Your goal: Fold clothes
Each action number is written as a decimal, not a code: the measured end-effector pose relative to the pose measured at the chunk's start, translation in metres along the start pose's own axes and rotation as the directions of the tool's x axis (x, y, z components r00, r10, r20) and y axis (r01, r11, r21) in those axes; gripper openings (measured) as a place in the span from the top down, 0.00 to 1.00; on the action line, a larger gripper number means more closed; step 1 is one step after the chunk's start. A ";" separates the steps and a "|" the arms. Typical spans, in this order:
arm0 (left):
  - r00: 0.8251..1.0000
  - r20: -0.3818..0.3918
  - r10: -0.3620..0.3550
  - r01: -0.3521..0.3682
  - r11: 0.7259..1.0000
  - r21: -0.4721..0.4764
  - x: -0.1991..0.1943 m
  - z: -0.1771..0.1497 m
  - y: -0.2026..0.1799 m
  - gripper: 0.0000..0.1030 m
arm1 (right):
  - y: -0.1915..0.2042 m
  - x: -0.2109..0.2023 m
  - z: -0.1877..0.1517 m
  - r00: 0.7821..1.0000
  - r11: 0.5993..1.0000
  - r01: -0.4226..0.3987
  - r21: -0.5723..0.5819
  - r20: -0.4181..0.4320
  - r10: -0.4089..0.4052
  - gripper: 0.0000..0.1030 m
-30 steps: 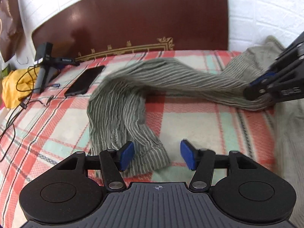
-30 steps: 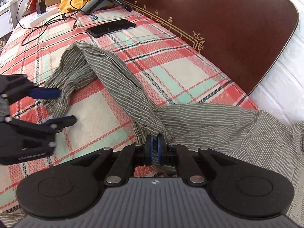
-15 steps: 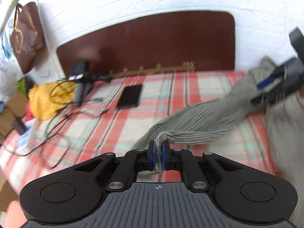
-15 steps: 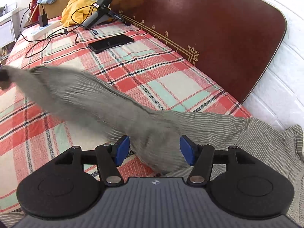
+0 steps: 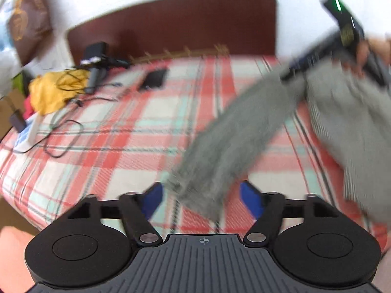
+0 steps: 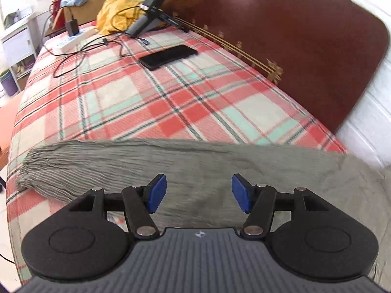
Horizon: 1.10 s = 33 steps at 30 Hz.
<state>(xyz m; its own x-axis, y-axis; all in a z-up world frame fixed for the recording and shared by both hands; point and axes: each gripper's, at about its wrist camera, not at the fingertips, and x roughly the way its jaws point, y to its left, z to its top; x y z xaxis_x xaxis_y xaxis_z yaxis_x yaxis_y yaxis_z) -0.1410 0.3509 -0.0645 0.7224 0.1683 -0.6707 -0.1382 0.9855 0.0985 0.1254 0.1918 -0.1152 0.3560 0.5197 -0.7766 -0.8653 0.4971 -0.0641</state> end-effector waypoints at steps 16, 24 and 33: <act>0.946 -0.175 -0.272 0.264 0.962 -0.069 0.105 0.030 0.043 0.22 | 0.032 0.076 0.047 0.983 0.890 -0.160 -0.427 -0.151 0.104 0.39; 0.942 -0.150 -0.300 0.290 0.953 -0.083 0.111 0.027 0.048 0.94 | 0.027 0.100 0.060 0.952 0.876 -0.256 -0.409 -0.265 0.155 0.90; 0.989 -0.083 -0.123 0.119 0.991 -0.058 0.104 0.050 0.077 0.96 | 0.026 0.104 0.098 0.970 0.915 -0.239 -0.327 -0.127 0.208 0.96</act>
<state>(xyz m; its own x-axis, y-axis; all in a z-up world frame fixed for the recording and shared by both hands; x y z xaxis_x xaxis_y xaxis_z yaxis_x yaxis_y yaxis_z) -0.0432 0.4457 -0.0900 0.6749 0.0431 -0.7367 -0.0904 0.9956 -0.0246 0.1738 0.3266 -0.1362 0.1207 0.5187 -0.8464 -0.9916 0.1036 -0.0779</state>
